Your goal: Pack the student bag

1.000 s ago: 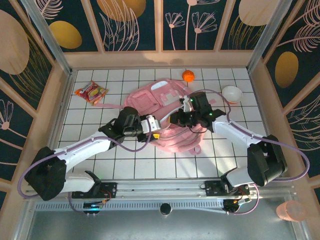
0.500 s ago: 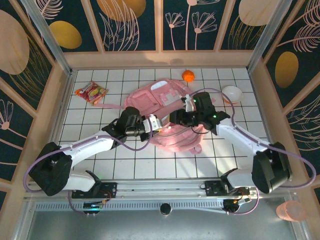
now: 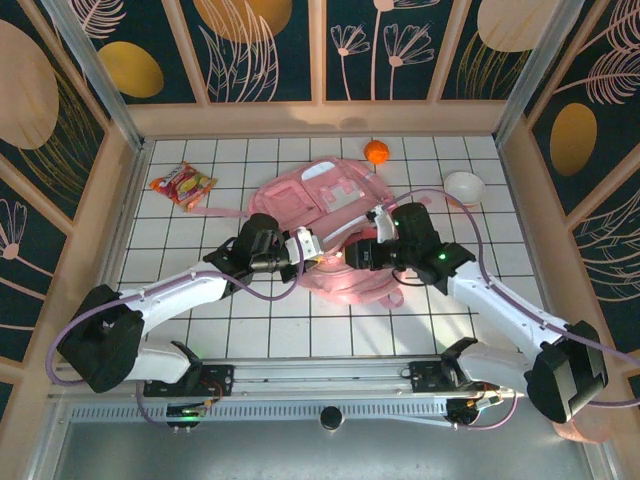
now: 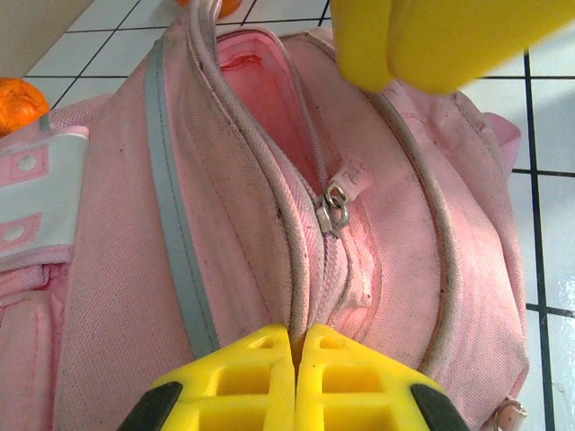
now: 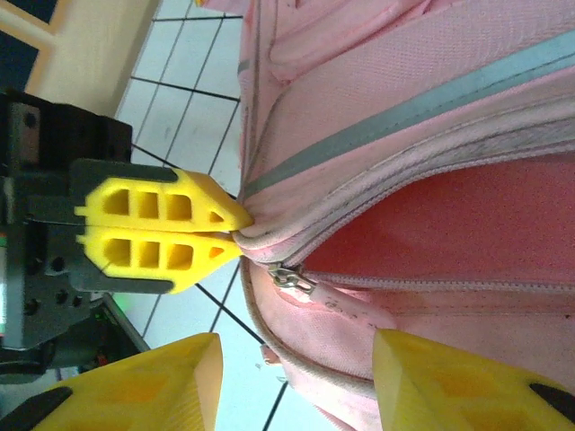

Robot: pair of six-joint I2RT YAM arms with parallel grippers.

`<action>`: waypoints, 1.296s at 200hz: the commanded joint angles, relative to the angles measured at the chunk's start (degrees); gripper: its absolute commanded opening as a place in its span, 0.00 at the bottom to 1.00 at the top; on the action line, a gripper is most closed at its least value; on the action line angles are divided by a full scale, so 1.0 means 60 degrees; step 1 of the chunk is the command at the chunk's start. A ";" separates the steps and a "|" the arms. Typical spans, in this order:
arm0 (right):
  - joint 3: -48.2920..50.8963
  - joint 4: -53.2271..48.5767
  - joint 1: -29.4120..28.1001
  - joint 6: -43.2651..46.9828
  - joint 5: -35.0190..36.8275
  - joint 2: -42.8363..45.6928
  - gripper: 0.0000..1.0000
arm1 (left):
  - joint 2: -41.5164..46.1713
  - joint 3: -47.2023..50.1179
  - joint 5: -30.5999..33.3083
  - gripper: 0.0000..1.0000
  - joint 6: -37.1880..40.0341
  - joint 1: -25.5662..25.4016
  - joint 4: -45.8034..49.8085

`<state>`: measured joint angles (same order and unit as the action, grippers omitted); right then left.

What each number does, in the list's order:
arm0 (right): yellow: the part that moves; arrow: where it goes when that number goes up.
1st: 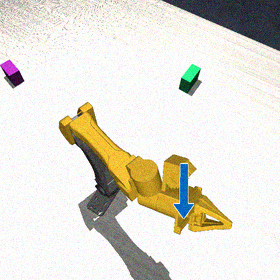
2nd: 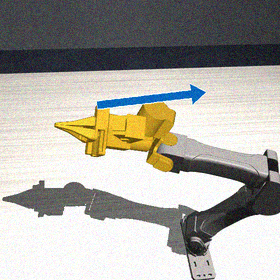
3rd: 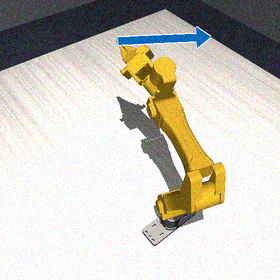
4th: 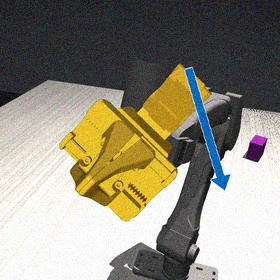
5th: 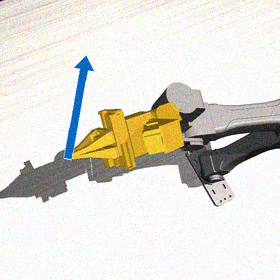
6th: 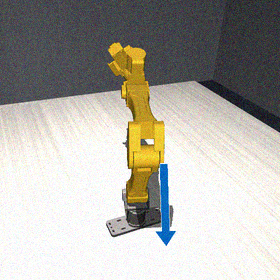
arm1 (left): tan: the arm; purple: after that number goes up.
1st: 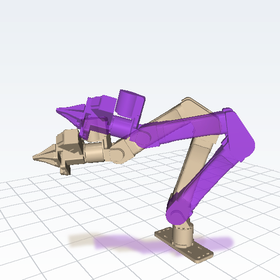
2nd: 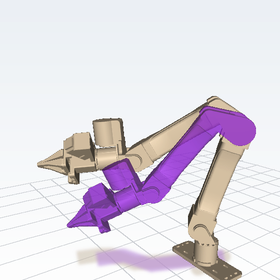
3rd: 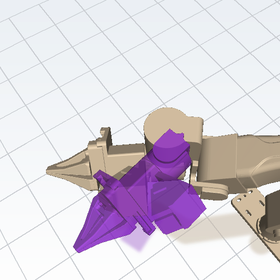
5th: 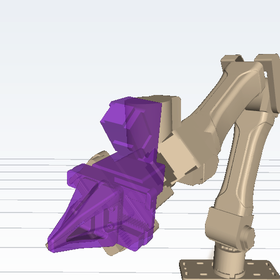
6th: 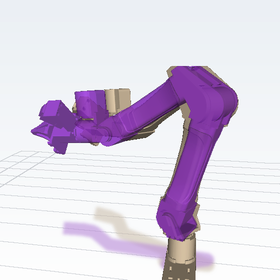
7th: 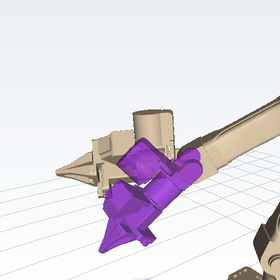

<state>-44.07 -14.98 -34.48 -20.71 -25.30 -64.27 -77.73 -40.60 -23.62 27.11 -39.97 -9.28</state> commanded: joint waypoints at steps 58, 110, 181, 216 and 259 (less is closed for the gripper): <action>-0.0370 0.0424 -0.0312 0.1105 0.0561 -0.1362 0.48 | 0.0168 -0.0429 -0.0639 0.00 -0.0286 0.0040 -0.0387; -0.0857 0.0277 -0.0717 0.1264 0.0226 -0.1708 0.29 | 0.0066 -0.0504 -0.0643 0.00 -0.0293 0.0040 -0.0358; -0.1124 -0.0600 -0.0500 0.1225 0.1436 -0.1640 0.00 | 0.0173 -0.0333 -0.0298 0.00 -0.0240 0.0068 -0.0151; -0.1055 -0.1065 -0.0143 0.1515 0.1176 -0.1066 0.00 | 0.0340 0.0076 -0.0244 0.00 -0.0390 0.0411 -0.0196; -0.1243 -0.1356 -0.0441 0.1951 0.0357 -0.0880 0.00 | 0.0454 0.0135 -0.0507 0.00 -0.0395 0.0590 -0.0124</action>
<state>-49.25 -21.56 -36.34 -11.18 -21.28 -70.57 -76.69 -40.10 -25.02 25.96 -37.36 -9.28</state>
